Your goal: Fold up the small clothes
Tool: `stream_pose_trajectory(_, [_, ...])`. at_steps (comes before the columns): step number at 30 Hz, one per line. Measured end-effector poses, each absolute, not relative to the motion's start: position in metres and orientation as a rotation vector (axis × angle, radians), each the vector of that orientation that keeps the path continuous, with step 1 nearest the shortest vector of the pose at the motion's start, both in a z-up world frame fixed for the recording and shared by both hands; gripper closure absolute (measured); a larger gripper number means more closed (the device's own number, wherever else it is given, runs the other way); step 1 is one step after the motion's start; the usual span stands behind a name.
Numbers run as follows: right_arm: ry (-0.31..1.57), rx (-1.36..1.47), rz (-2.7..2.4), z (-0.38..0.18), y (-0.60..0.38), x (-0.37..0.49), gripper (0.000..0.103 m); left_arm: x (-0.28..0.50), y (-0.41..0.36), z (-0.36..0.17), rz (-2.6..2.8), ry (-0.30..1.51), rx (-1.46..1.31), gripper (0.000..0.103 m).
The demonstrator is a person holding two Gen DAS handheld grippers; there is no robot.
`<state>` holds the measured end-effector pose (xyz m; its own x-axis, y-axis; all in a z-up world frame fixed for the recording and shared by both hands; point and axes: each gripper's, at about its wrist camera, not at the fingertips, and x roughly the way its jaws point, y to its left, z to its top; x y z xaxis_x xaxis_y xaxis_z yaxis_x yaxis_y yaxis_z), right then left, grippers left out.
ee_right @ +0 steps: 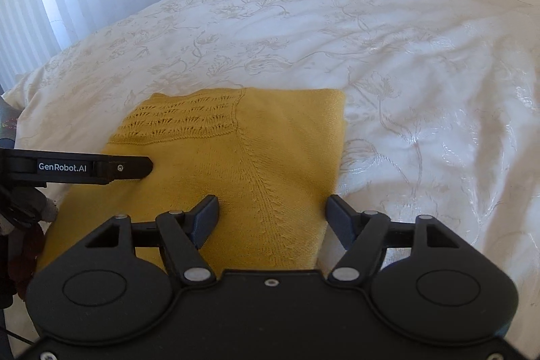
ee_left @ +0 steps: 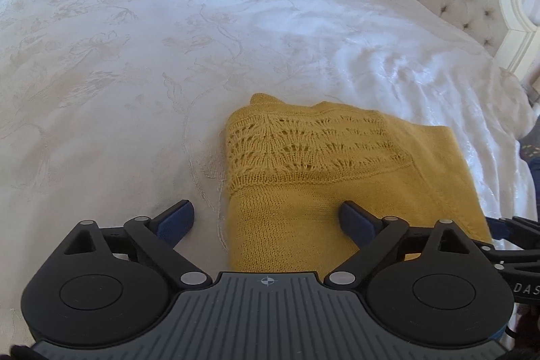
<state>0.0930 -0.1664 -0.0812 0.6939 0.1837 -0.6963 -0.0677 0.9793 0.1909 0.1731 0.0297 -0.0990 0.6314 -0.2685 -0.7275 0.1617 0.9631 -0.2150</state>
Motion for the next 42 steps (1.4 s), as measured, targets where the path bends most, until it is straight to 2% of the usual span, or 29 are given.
stream_pose_trajectory(6, [0.798,0.229,0.146,-0.086,-0.176,0.092,0.029,0.186,0.041,-0.083,-0.204,0.787,-0.179,0.01])
stream_pose_trajectory(10, [0.794,0.226,0.146,-0.086,-0.177,0.093,0.028,0.207,0.043,-0.09,-0.131,0.832,-0.117,0.009])
stream_pose_trajectory(14, [0.79,0.213,0.135,-0.084,-0.175,0.091,0.023,0.215,0.044,-0.095,-0.101,0.843,-0.11,0.008])
stream_pose_trajectory(21, [0.768,0.176,0.072,-0.068,-0.178,0.078,0.018,0.19,0.031,-0.064,-0.05,0.761,-0.029,0.01])
stream_pose_trajectory(23, [0.751,0.18,0.059,-0.059,-0.18,0.07,0.007,0.18,0.025,-0.052,-0.03,0.741,-0.001,0.01])
stream_pose_trajectory(25, [0.737,0.191,0.048,-0.049,-0.182,0.06,0.001,0.167,0.019,-0.04,-0.003,0.707,0.023,0.01])
stream_pose_trajectory(28, [0.719,0.184,0.022,-0.035,-0.183,0.048,0.001,0.147,0.011,-0.025,0.024,0.677,0.035,0.009])
stream_pose_trajectory(32, [0.691,0.187,0.029,-0.018,-0.181,0.034,0.001,0.128,0.004,-0.013,0.019,0.721,0.038,0.009])
stream_pose_trajectory(42, [0.692,0.125,-0.026,0.0,-0.165,0.005,0.001,0.083,-0.002,-0.007,-0.021,0.765,0.049,0.009])
